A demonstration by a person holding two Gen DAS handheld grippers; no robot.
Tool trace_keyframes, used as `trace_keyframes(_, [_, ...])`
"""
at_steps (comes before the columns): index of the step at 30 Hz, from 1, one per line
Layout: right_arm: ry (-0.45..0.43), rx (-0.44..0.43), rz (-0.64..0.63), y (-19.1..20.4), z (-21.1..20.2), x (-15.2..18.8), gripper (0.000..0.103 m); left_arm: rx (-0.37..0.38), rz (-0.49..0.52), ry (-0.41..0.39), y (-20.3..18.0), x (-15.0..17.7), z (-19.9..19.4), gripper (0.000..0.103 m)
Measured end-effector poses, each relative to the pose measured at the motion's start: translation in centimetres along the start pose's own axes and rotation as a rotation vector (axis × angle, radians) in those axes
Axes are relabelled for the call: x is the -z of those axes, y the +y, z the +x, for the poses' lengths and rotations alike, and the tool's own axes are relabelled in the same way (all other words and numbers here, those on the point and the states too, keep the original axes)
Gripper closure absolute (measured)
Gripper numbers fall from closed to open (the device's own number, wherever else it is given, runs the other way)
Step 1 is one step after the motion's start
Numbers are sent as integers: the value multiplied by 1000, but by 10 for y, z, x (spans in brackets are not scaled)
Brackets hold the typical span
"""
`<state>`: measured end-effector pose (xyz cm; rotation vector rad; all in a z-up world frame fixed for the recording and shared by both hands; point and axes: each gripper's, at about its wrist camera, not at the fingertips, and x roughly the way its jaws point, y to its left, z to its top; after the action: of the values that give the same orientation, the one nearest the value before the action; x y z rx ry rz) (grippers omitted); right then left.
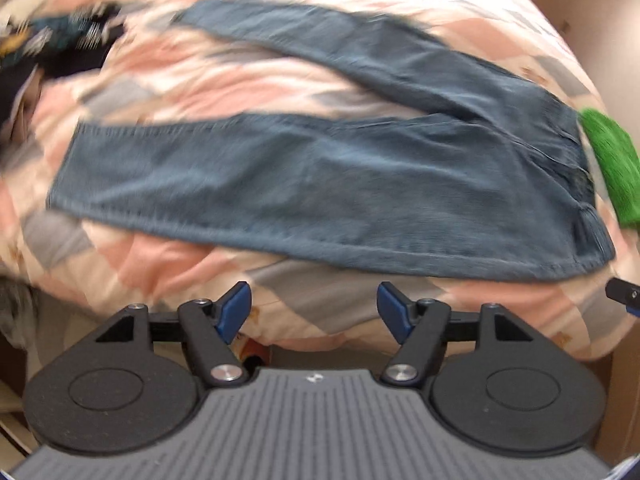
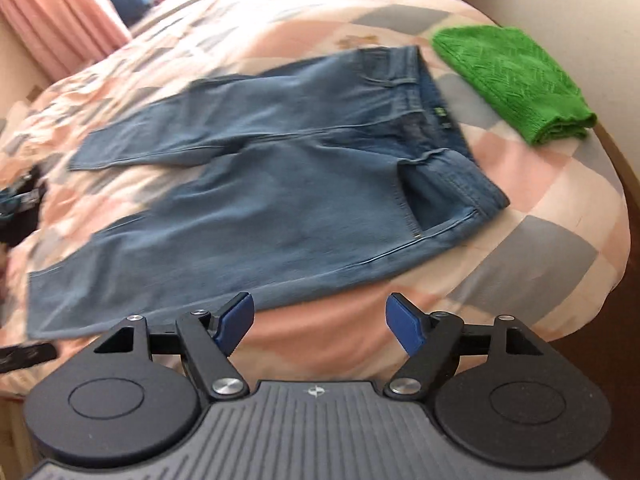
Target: Fold clothes
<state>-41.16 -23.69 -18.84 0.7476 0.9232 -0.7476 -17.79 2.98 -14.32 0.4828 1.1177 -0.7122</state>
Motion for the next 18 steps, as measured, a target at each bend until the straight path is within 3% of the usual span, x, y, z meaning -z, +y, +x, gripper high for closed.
trace_keyframes(8, [22,-20,3,12,-48,12,14,-5,108,-86,-36,0,-58,27])
trace_keyframes(18, [-2,-31,-61,31,-83,28,9,-43,132,-108,-27,22,-94,23])
